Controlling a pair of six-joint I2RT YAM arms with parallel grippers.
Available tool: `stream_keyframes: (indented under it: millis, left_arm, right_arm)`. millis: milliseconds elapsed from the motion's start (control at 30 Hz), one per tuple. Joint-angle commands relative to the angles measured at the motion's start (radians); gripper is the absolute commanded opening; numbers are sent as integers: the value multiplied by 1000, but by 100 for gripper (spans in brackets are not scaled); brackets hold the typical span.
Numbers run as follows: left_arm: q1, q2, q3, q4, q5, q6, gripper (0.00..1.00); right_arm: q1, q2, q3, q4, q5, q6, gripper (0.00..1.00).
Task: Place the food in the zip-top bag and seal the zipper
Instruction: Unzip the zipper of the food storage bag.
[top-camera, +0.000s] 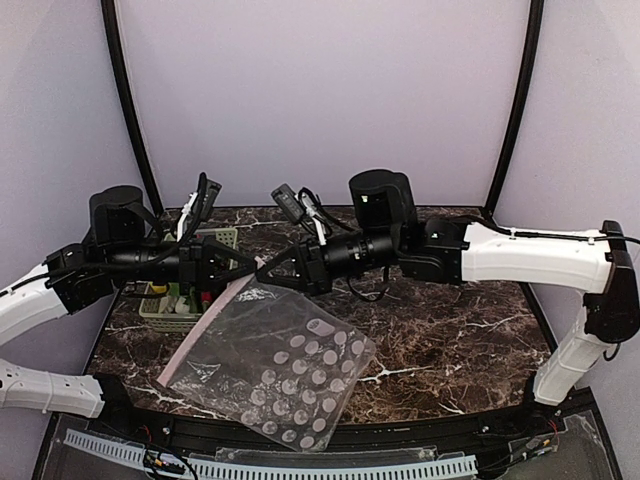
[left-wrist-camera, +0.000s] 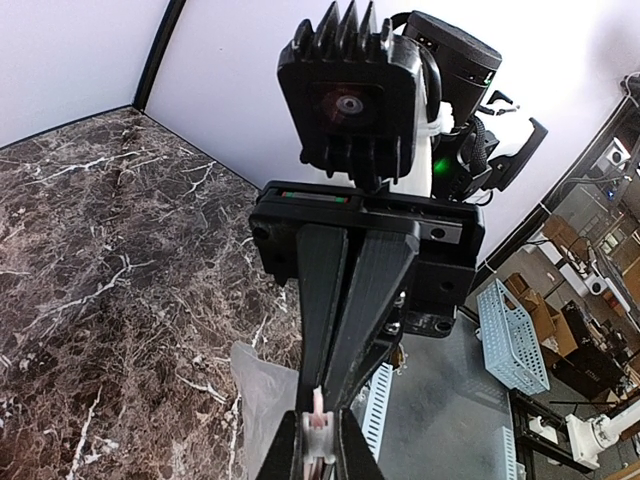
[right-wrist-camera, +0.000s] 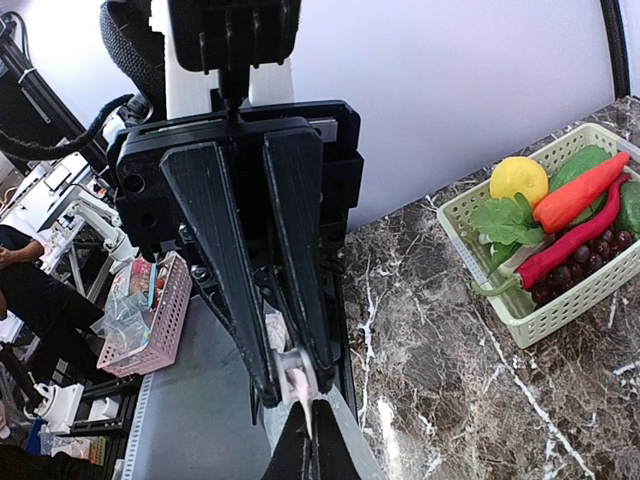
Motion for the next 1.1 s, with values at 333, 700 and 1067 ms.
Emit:
stream_keyframes:
  millis: [333, 700, 1067]
  left_arm:
    - [2, -27, -41, -47, 48, -6, 1]
    - [1, -64, -72, -77, 49, 18, 1]
    - [2, -85, -85, -128, 51, 47, 1]
  right_arm:
    - [-60, -91, -5, -9, 230, 25, 0]
    - [-95, -82, 19, -45, 317, 58, 0]
    - [-110, -97, 46, -85, 407, 52, 0]
